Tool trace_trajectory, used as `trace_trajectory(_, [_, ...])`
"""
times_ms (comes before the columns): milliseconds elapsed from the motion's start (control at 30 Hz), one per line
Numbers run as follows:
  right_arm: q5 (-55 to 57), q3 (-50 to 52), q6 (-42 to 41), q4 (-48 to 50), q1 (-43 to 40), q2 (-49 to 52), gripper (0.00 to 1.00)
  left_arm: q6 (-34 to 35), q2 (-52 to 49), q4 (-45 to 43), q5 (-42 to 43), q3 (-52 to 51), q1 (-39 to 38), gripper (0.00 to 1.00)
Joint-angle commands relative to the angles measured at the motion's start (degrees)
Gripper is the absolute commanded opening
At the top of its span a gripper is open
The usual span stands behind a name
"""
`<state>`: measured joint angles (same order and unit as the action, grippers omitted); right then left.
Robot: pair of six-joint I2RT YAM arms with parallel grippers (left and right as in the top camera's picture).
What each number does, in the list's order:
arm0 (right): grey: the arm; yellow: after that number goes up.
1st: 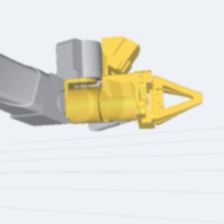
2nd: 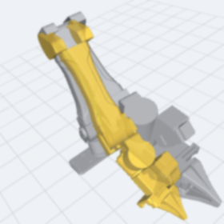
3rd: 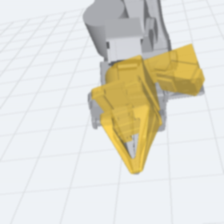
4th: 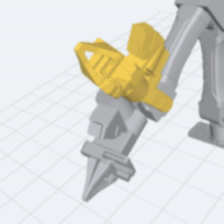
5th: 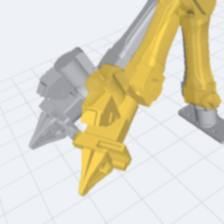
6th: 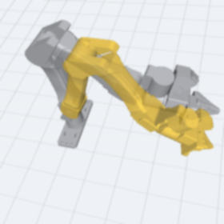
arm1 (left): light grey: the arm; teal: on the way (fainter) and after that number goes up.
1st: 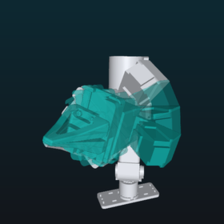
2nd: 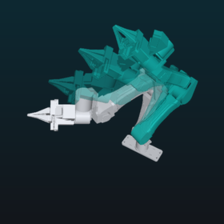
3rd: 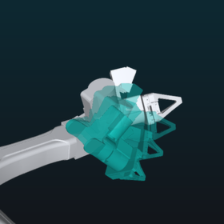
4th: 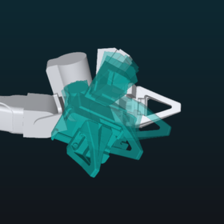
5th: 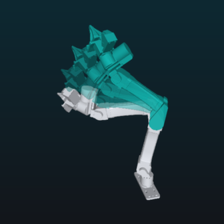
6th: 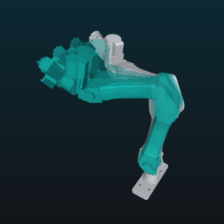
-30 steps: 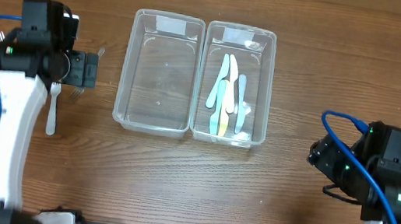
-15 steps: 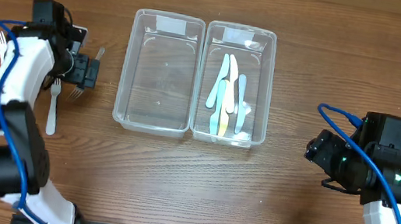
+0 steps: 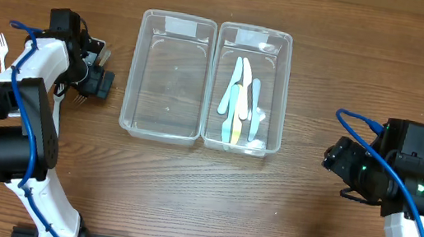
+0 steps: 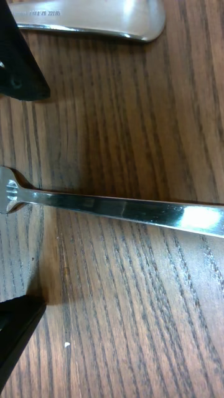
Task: Pack container
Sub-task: 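Lower left gripper onto a metal fork and grasp it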
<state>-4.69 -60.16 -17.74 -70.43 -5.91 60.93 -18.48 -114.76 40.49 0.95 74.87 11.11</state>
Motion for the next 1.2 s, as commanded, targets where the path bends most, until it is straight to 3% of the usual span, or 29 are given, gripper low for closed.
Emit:
trace_trajectory(0, [-0.35, 0.09, 0.68, 0.50, 0.24, -0.24, 0.77, -1.22, -2.86, -0.28, 0.17, 0.15, -0.33, 0.98])
trace_trajectory(67, [-0.35, 0.09, 0.68, 0.61, 0.24, -0.24, 0.77, -1.11, -2.89, -0.26, 0.15, 0.15, -0.33, 0.89])
trace_trajectory(167, [-0.35, 0.09, 0.68, 0.68, 0.24, -0.24, 0.76, -0.74, -2.89, -0.24, 0.17, 0.15, -0.33, 0.66])
trace_trajectory(267, [-0.35, 0.09, 0.68, 0.59, 0.24, -0.24, 0.77, -0.11, -2.89, -0.28, 0.17, 0.15, -0.33, 0.59])
trace_trajectory(300, [-0.35, 0.09, 0.68, 0.59, 0.22, -0.24, 0.77, 0.17, -2.89, -0.28, 0.15, 0.15, -0.33, 0.52])
trace_trajectory(533, [-0.35, 0.09, 0.68, 0.61, 0.24, -0.24, 0.77, 0.50, -2.89, -0.31, 0.13, 0.15, -0.33, 0.28])
trace_trajectory(967, [-0.37, 0.09, 1.09, 0.79, 0.24, -0.24, 0.77, 0.50, -2.89, -0.74, 0.11, 0.20, -0.33, 0.05])
trace_trajectory(1167, [-0.37, 0.09, 1.09, 0.79, 0.22, -0.24, 0.77, 1.03, -2.86, -0.17, -0.04, 1.09, -0.33, 0.04])
